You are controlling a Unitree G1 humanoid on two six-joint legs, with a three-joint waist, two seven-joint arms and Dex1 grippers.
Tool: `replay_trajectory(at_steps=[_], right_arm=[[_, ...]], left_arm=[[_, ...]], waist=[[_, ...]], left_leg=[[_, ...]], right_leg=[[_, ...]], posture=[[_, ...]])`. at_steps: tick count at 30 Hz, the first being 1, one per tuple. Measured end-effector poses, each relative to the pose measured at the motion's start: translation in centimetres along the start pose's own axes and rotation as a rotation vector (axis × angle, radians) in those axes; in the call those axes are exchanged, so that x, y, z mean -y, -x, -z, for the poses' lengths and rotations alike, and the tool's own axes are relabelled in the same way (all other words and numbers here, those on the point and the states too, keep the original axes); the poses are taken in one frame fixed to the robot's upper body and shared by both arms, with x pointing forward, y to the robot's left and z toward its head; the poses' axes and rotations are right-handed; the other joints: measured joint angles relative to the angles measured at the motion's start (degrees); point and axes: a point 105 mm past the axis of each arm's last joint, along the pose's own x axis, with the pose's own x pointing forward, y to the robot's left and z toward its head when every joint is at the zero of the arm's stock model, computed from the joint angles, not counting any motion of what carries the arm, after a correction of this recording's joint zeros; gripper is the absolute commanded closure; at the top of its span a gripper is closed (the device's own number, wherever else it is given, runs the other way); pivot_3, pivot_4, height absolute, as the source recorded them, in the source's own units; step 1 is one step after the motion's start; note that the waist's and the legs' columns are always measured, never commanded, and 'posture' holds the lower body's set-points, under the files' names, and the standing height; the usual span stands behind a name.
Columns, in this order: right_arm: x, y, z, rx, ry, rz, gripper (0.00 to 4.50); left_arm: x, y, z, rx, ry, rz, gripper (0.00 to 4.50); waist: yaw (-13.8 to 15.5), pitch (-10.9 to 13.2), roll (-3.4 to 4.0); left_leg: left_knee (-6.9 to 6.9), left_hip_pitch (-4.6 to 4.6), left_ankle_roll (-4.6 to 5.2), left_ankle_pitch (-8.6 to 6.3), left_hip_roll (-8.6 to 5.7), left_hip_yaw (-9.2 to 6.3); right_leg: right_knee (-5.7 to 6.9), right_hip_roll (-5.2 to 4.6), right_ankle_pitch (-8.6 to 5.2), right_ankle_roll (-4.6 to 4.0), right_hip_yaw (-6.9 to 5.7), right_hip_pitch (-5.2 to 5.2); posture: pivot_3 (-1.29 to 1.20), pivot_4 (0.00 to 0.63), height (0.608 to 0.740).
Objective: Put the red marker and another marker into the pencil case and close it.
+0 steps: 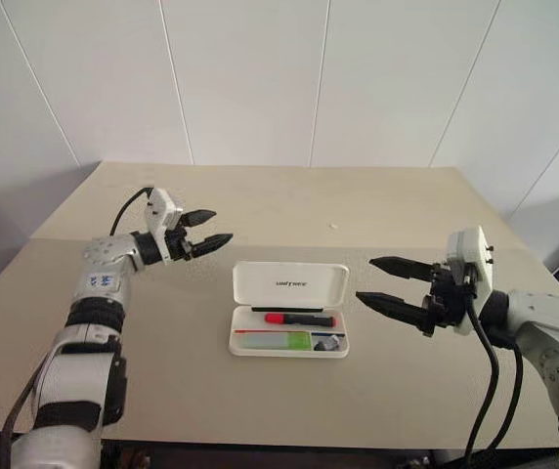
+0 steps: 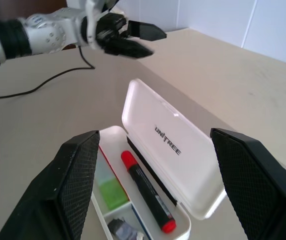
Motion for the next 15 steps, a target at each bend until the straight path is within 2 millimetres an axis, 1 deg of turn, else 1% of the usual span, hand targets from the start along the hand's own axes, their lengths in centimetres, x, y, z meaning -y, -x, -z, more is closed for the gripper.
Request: replay_trajectory(at_steps=[4,7,8,12,15], right_arm=[[0.1,0.2,0.0,-0.001,0.013,0.012,0.00],[0.2,0.3,0.1,-0.001,0.018,0.020,0.00],[0.2,0.3,0.1,0.000,0.021,0.023,0.00],[0.4,0.5,0.3,-0.015,0.022,0.038,0.00],[0.3,0.7,0.5,-0.027,0.017,0.042,0.00]], left_arm=[[-0.1,-0.7,0.6,-0.065,0.038,0.015,3.24],[0.9,-1.6,1.5,-0.115,0.082,0.078,4.30],[1.4,-1.8,1.9,-0.133,0.100,0.103,4.46],[3.5,-2.6,3.4,-0.197,0.190,0.219,4.46],[4.2,-2.7,4.1,-0.245,0.240,0.257,4.46]], waist=[[0.06,0.00,-0.01],[0.19,0.01,-0.01],[0.19,0.01,-0.01],[0.22,0.04,-0.08],[0.14,0.09,-0.15]], left_leg=[[0.00,0.00,0.00,0.00,0.00,-0.01],[0.01,-0.01,0.00,0.00,-0.02,0.00],[0.01,-0.01,0.00,0.00,-0.03,-0.01],[0.01,-0.02,0.00,0.00,-0.02,-0.01],[0.00,-0.02,0.00,0.00,-0.02,-0.01]], right_leg=[[0.03,0.01,-0.01,0.01,0.00,-0.01],[0.03,-0.01,-0.01,0.02,0.00,0.00],[0.03,0.00,-0.01,0.02,0.00,0.00],[0.04,0.00,-0.01,0.02,0.00,-0.01],[0.05,0.00,-0.01,0.02,0.00,-0.01]], posture=[[0.00,0.150,0.740],[0.00,0.150,0.740],[0.00,0.150,0.740],[0.00,0.150,0.740],[0.00,0.150,0.740]])
